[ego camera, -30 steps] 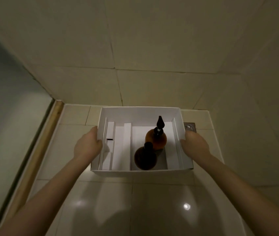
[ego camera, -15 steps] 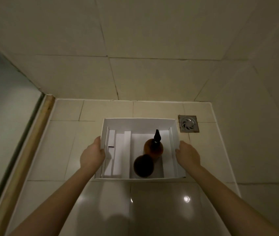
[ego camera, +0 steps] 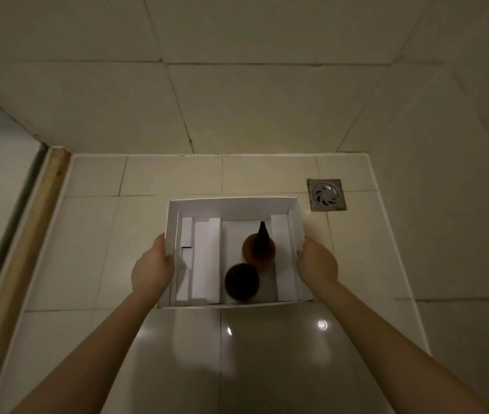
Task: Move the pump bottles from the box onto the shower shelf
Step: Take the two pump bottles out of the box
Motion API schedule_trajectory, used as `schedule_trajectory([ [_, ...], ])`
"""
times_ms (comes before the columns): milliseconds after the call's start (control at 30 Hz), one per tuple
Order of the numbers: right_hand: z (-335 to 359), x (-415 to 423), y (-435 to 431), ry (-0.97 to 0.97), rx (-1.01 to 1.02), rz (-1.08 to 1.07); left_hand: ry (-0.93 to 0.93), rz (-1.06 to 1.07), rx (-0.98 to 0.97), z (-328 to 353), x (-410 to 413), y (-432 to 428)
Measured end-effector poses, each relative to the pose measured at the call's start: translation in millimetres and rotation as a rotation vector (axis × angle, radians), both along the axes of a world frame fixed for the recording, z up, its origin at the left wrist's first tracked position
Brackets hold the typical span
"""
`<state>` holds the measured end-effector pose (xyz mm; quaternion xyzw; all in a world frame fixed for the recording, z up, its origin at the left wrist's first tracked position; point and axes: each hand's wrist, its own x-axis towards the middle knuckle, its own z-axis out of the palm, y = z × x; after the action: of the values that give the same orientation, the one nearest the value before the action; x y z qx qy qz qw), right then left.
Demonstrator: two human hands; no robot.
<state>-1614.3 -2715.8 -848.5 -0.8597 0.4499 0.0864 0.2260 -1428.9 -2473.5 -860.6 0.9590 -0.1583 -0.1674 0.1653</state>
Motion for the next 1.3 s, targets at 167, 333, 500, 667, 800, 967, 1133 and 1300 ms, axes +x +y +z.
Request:
schedule_trajectory([
  [167, -6.6, 0.2, 6.0, 0.007, -0.05, -0.037, -0.014, 0.054, 0.013, -5.2, -6.8, -2.2],
  [333, 3.6, -9.2, 14.1, -0.271, -0.152, 0.019, -0.117, 0.013, -0.026, 8.8, -25.1, 6.6],
  [500, -7.3, 4.1, 30.3, -0.422, 0.085, 0.304, -0.068, -0.456, -0.227, 14.1, -64.3, -6.0],
  [667, -25.9, 24.3, 27.3, -0.322, 0.257, 0.299, 0.242, -0.631, -0.145, 3.5, -64.6, -43.0],
  [800, -32.5, 29.3, 26.5, -0.38, 0.304, 0.264, 0.303, -0.689, -0.129, 0.8, -59.3, -56.3],
  [967, -39.8, 33.8, 26.9, -0.367, 0.25, 0.242, 0.286, -0.658, -0.134, -6.4, -53.5, -52.9],
  [1133, -43.1, 40.7, 21.0, -0.415, 0.227, 0.196, 0.279, -0.446, -0.265, -11.8, -45.0, -50.6],
  [1300, -45.5, 41.8, 22.0, -0.456, 0.203, 0.172, 0.278, -0.382, -0.287, -24.3, -51.6, -50.9],
])
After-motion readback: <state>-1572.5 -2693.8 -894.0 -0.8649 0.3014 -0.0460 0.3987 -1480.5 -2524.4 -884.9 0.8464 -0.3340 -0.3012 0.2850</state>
